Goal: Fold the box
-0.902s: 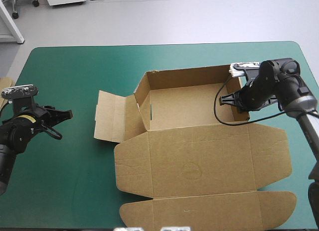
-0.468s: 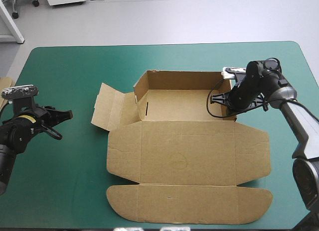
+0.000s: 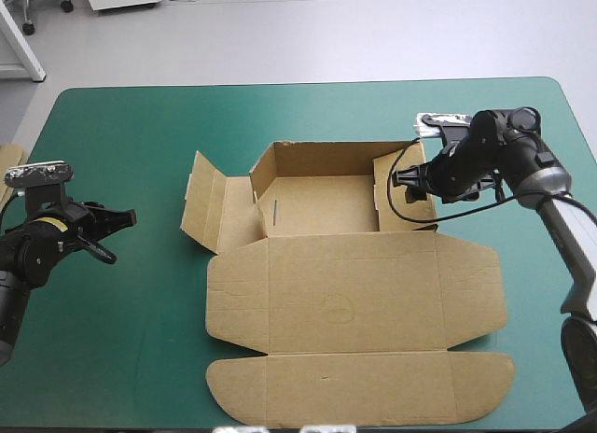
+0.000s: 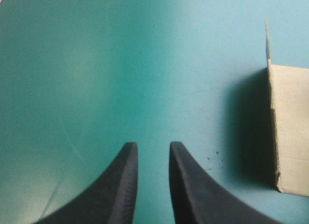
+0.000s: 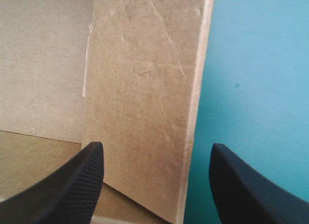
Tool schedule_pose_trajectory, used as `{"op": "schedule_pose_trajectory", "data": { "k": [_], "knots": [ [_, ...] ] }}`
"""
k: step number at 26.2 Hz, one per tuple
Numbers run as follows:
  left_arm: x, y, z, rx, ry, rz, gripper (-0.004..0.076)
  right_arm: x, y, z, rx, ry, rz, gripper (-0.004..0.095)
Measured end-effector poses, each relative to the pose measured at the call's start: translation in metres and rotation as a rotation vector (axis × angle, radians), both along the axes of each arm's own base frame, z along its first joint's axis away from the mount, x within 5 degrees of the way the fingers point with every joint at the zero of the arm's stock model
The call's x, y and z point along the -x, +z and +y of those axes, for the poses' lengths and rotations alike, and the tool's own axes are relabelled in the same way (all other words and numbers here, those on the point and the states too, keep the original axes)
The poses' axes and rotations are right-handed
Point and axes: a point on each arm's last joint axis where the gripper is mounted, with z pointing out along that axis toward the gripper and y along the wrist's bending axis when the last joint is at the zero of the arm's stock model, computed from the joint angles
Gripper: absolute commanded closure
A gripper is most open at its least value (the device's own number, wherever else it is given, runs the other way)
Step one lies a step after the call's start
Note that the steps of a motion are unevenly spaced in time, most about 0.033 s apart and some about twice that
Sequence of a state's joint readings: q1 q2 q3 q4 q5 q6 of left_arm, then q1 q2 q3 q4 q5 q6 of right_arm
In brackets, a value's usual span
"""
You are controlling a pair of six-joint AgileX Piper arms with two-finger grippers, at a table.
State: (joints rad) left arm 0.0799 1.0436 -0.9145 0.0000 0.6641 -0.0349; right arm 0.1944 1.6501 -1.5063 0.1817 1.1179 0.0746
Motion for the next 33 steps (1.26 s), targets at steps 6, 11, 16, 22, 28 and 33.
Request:
{"op": "schedule_pose_trajectory", "data": {
  "k": [6,11,16,22,28,33],
  "knots": [
    [0.000,0.000,0.000,-0.003,-0.003,0.003,0.0556,0.010,0.023,-0.004,0.020,0.015,-0.086,0.0301],
    [0.000,0.000,0.000,-0.004,-0.004,0.003,0.0556,0.000,0.024,-0.007,0.071,0.031,-0.123,0.0302],
    [0.000,0.000,0.000,-0.004,-0.004,0.003,0.0556,-0.018,0.019,-0.004,0.091,0.041,-0.135,0.0302],
    [0.000,0.000,0.000,-0.004,-0.004,0.003,0.0556,-0.033,-0.002,-0.002,0.112,0.060,-0.069,0.0302],
    [0.000,0.000,0.000,-0.004,-0.004,0.003,0.0556,-0.049,-0.037,0.004,0.098,0.073,0.027,0.0353],
    [0.000,0.001,0.000,-0.005,-0.004,-0.008,0.0556,-0.058,-0.059,0.009,0.069,0.069,0.080,0.0904]
  ]
}}
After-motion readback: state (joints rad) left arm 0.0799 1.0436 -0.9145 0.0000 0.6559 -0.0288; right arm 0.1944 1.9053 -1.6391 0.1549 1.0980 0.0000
